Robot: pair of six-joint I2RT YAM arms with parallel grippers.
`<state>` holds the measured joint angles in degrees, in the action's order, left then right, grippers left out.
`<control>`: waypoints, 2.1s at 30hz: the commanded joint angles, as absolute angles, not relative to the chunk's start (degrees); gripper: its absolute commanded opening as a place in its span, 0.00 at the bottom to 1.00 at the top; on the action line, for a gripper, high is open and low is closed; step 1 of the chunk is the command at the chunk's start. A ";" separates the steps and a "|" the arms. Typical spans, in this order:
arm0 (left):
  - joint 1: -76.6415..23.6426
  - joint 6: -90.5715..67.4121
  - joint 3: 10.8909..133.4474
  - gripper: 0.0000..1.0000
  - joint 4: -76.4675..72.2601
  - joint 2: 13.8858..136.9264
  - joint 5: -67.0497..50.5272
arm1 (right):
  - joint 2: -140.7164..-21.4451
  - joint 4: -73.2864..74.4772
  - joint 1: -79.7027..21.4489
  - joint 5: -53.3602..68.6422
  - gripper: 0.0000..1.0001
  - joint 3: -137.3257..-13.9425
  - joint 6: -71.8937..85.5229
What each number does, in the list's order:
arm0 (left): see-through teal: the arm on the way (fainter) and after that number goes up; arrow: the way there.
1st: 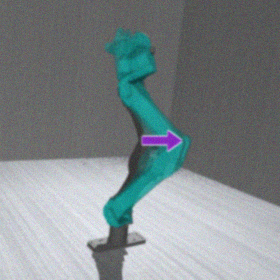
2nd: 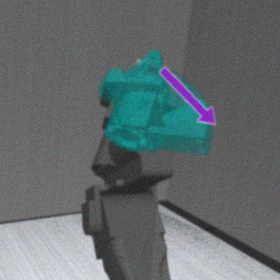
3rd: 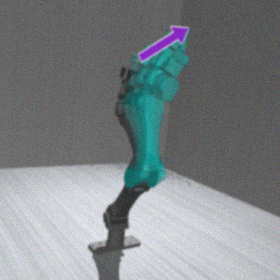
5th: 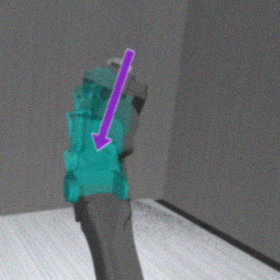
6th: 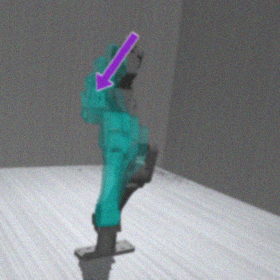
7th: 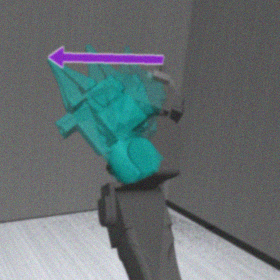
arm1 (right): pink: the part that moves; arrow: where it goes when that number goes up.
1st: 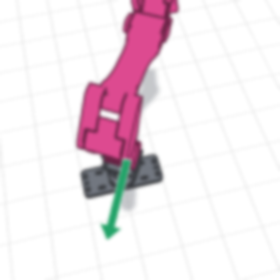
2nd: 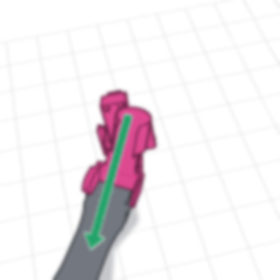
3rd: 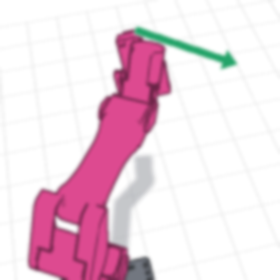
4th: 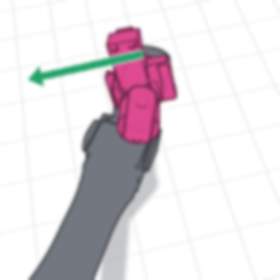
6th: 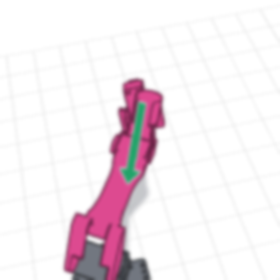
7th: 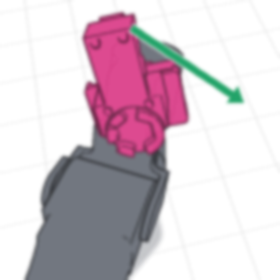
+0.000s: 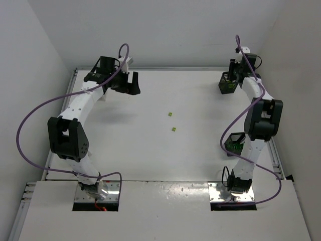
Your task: Sort the legos into containers by color
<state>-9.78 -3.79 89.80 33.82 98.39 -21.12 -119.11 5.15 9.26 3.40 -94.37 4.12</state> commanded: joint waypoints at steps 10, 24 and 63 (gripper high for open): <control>-10.81 0.08 92.90 1.00 34.89 98.79 -24.16 | -115.93 9.73 7.56 27.44 0.29 -98.08 -6.22; -10.81 0.00 90.01 1.00 35.42 98.26 -24.35 | -97.21 34.29 -19.32 44.65 0.60 -68.47 -51.41; -3.16 -4.48 83.85 1.00 32.26 94.75 -26.63 | -112.94 21.01 -30.58 21.80 0.46 -69.17 -37.97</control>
<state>-4.01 -3.73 84.03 33.76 96.51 -25.39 -113.36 22.31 -29.34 22.57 -69.49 -38.46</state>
